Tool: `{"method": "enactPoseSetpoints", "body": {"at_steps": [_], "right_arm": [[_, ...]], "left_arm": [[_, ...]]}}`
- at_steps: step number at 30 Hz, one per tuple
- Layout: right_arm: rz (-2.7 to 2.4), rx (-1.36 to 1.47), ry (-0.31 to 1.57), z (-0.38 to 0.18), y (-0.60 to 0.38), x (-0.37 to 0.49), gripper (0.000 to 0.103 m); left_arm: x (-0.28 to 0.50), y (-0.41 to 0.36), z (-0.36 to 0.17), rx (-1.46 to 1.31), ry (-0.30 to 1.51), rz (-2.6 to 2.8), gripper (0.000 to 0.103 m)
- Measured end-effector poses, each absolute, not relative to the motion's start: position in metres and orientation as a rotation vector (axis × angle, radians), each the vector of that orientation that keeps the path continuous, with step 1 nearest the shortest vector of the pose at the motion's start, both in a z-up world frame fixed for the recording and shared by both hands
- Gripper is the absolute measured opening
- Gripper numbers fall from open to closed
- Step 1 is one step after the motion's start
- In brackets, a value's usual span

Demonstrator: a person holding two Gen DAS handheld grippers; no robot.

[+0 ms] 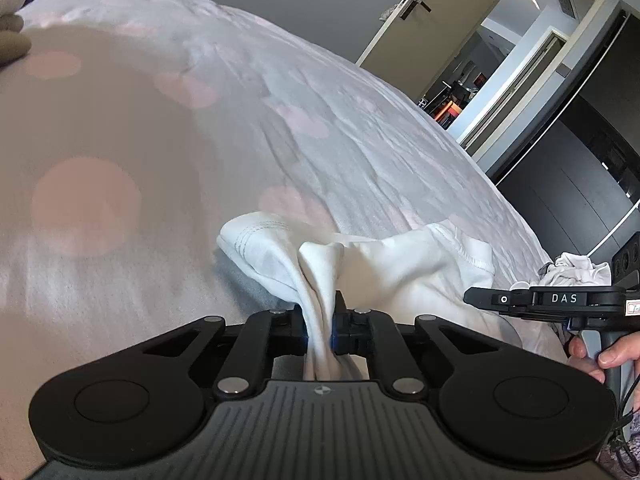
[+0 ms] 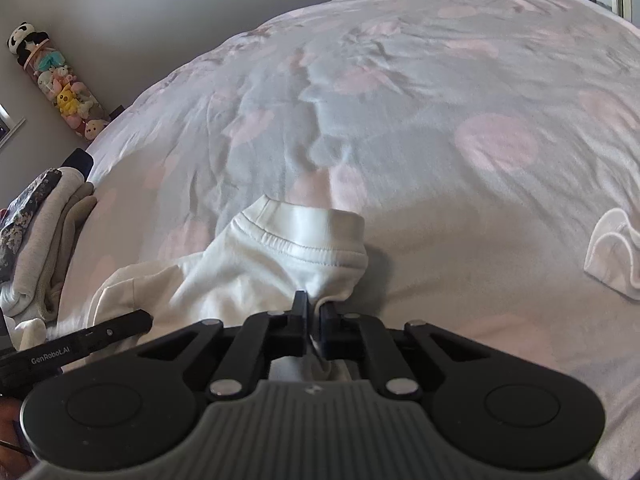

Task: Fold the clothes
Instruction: 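Lift the held strip end with both grippers and carry it toward the clothes stacks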

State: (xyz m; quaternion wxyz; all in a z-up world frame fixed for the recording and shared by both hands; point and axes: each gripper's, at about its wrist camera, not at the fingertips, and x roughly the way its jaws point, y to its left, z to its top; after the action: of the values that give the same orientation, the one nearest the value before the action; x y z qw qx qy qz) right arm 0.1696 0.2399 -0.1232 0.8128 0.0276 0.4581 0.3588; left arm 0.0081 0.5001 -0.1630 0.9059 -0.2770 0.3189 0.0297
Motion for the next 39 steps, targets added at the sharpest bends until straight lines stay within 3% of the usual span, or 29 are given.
{"method": "enactPoseSetpoints", "body": {"at_steps": [12, 25, 39], "right_arm": [[0.828, 0.021, 0.793, -0.051, 0.226, 0.117, 0.006], [0.975, 0.075, 0.618, 0.032, 0.208, 0.064, 0.006], [1.336, -0.032, 0.406, 0.129, 0.346, -0.002, 0.006]], "left_arm": [[-0.044, 0.467, -0.095, -0.477, 0.546, 0.139, 0.006], [-0.137, 0.399, 0.014, -0.271, 0.354, 0.285, 0.006], [-0.241, 0.382, 0.088, -0.265, 0.107, 0.725, 0.006]]}}
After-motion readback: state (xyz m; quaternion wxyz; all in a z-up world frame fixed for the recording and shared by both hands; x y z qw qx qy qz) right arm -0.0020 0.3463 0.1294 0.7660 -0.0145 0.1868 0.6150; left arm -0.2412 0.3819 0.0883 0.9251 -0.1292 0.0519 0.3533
